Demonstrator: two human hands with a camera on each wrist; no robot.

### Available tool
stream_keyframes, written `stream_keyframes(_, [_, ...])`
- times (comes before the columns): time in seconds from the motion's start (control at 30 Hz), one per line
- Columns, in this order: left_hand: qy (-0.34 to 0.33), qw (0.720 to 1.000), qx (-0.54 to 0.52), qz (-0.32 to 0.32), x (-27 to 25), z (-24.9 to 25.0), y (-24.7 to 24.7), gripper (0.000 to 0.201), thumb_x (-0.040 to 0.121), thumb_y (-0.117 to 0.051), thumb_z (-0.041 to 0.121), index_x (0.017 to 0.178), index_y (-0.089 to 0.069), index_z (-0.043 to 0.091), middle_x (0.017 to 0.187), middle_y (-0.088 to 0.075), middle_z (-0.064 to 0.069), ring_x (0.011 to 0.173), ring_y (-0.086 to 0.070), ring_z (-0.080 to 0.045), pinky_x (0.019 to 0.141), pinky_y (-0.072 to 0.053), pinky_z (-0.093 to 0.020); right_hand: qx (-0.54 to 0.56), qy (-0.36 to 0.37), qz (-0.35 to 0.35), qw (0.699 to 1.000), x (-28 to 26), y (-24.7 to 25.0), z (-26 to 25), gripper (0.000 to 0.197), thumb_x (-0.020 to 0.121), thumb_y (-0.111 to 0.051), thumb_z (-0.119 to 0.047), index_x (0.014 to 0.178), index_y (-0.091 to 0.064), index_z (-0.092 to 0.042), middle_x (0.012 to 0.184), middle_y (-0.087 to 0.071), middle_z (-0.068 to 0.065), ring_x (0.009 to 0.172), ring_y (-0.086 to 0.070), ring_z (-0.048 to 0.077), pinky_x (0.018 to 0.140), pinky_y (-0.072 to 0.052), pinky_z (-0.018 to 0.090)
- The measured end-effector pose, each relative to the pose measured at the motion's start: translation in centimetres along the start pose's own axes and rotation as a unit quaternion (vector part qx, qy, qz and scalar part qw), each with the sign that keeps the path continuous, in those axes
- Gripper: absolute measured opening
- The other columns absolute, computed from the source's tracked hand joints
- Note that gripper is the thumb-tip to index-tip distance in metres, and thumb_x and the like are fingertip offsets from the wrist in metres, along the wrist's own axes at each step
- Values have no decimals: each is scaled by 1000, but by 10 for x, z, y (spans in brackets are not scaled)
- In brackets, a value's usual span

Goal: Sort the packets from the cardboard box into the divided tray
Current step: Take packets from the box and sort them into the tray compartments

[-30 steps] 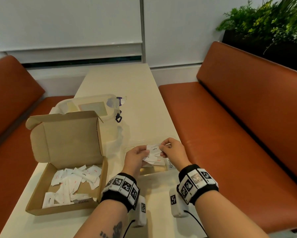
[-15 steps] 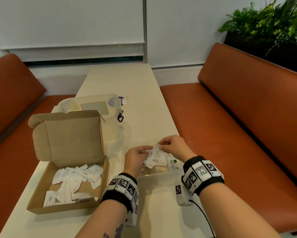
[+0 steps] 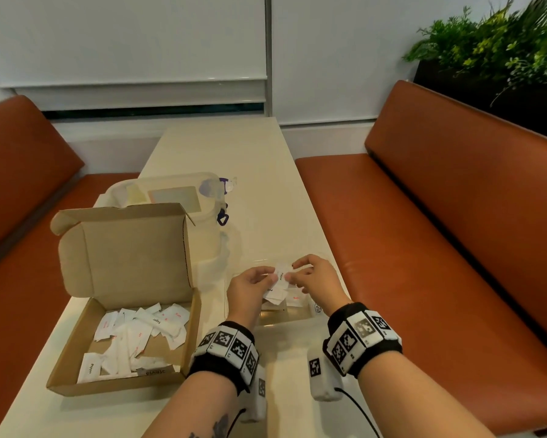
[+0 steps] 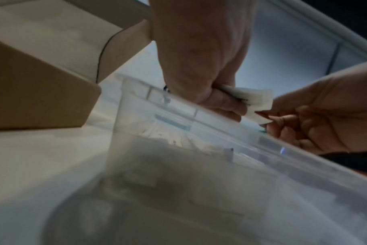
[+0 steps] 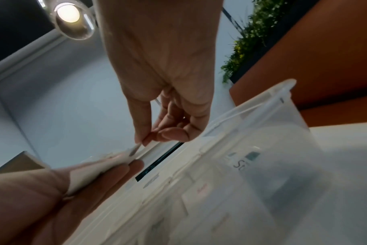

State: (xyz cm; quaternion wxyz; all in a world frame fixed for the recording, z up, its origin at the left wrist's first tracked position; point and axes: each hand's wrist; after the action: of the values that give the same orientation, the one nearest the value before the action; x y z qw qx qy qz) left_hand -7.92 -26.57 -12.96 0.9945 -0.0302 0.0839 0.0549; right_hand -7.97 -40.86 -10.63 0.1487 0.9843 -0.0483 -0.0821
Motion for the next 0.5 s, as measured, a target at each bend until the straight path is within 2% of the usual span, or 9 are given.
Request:
stream_keyframes(0.07, [-1, 1000, 2, 0, 1, -2, 0, 14, 83, -70, 3, 89, -71, 15, 90, -73, -13, 79, -67, -24, 77, -55, -41, 14, 2, 12, 1000, 2, 1, 1, 11, 79, -73, -9, 80, -63, -15, 76, -65, 2, 70, -58, 14, 62, -45, 21])
stream_keyframes(0.13, [-7, 1000, 7, 23, 4, -7, 4, 16, 84, -68, 5, 94, -71, 16, 94, -71, -11, 79, -64, -20, 74, -54, -35, -3, 9, 35, 999, 5, 6, 0, 7, 81, -70, -8, 79, -65, -12, 76, -62, -2, 72, -56, 12, 68, -45, 22])
stream_keyframes(0.23, [-18, 997, 17, 72, 8, -16, 12, 19, 86, -67, 7, 103, -70, 15, 97, -70, -7, 81, -63, -14, 70, -49, -22, -141, 28, 39, 989, 10, 16, 1, 7, 85, -63, -7, 81, -66, -11, 72, -59, -5, 68, -52, 10, 61, -43, 17])
stream_keyframes(0.33, [-30, 995, 26, 87, 11, -19, 14, 20, 87, -67, 10, 105, -71, 17, 92, -69, -1, 80, -63, -9, 69, -47, -15, -296, 40, -26, 954, 14, 15, 1, 14, 90, -51, -6, 93, -64, -8, 84, -64, 5, 73, -54, 18, 68, -47, 29])
stream_keyframes(0.43, [-41, 993, 43, 98, 13, -20, 12, 20, 87, -67, 12, 105, -71, 20, 88, -67, 4, 80, -62, -8, 70, -45, -12, -403, 69, -74, 910, 14, 7, 4, 22, 92, -48, -8, 104, -67, -10, 100, -69, 8, 86, -62, 23, 73, -45, 28])
stream_keyframes(0.5, [-40, 993, 41, 104, 14, -22, 12, 20, 87, -67, 12, 105, -71, 20, 88, -67, 4, 80, -62, -9, 70, -45, -11, -439, 89, -95, 889, 15, 2, 8, 25, 92, -48, -9, 106, -69, -12, 102, -71, 6, 94, -64, 23, 78, -45, 27])
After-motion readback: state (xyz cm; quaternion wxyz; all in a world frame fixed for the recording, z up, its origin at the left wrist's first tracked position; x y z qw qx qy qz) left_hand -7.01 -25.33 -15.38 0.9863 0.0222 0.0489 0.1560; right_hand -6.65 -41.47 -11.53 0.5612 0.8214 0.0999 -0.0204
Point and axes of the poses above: each hand's wrist, its own x-axis towards the middle knuckle, its own y-axis out of the back of the hand, z = x × y
